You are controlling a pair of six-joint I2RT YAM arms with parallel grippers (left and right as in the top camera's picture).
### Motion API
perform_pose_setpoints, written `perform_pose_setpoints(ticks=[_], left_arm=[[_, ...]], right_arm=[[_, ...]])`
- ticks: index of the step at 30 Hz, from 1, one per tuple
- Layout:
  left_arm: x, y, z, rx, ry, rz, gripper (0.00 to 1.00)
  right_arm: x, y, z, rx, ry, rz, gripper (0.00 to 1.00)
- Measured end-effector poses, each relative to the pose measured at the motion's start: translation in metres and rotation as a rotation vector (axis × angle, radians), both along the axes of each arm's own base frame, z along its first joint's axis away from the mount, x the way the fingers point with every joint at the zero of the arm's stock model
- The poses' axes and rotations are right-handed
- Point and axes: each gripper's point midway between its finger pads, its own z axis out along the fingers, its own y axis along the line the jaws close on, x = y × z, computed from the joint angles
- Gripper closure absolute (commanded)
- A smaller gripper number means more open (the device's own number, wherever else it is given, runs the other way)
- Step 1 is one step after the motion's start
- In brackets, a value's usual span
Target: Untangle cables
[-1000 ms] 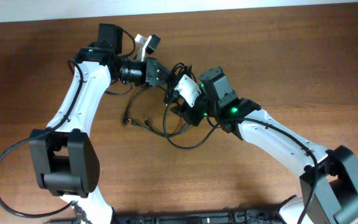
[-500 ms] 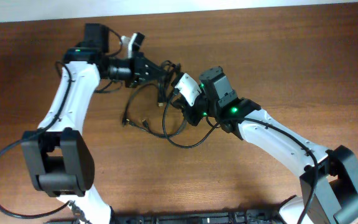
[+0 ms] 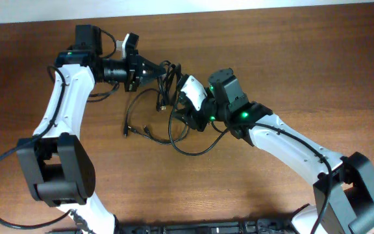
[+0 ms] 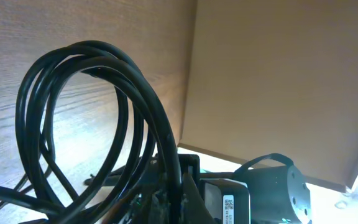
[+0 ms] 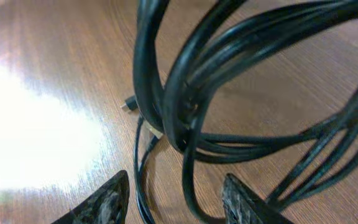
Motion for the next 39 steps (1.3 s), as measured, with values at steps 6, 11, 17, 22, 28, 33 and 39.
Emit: perform_pose_setpoints(ticks=[6, 11, 17, 22, 28, 33, 39], left_arm=[[-0.003, -0.003, 0.009, -0.055, 0.006, -0.018, 1.00], [-0.004, -0.004, 0.012, -0.070, 0.003, -0.024, 1.00], [0.005, 0.015, -0.030, 0.182, 0.039, 0.065, 1.00], [0.005, 0.034, -0.053, 0.328, 0.077, 0.115, 1.00], [0.003, 0.034, -0.056, 0.353, 0.083, 0.110, 1.00], [-0.002, 0.027, -0.058, 0.361, 0.084, 0.084, 1.00], [0.002, 0.051, -0.068, 0.437, 0.100, 0.137, 1.00]], right_arm=[[-0.002, 0.002, 0.002, 0.012, 0.004, 0.010, 0.96], [-0.001, 0.001, 0.001, 0.009, 0.004, 0.005, 0.96], [0.034, -0.065, -0.032, -0.086, 0.232, -0.432, 0.96], [0.053, -0.161, -0.059, -0.127, 0.436, -0.844, 0.96], [0.042, -0.233, -0.077, -0.108, 0.658, -1.136, 0.96], [0.027, -0.261, -0.084, -0.114, 0.767, -1.234, 0.95], [0.009, -0.309, -0.092, -0.159, 0.833, -1.389, 0.87]])
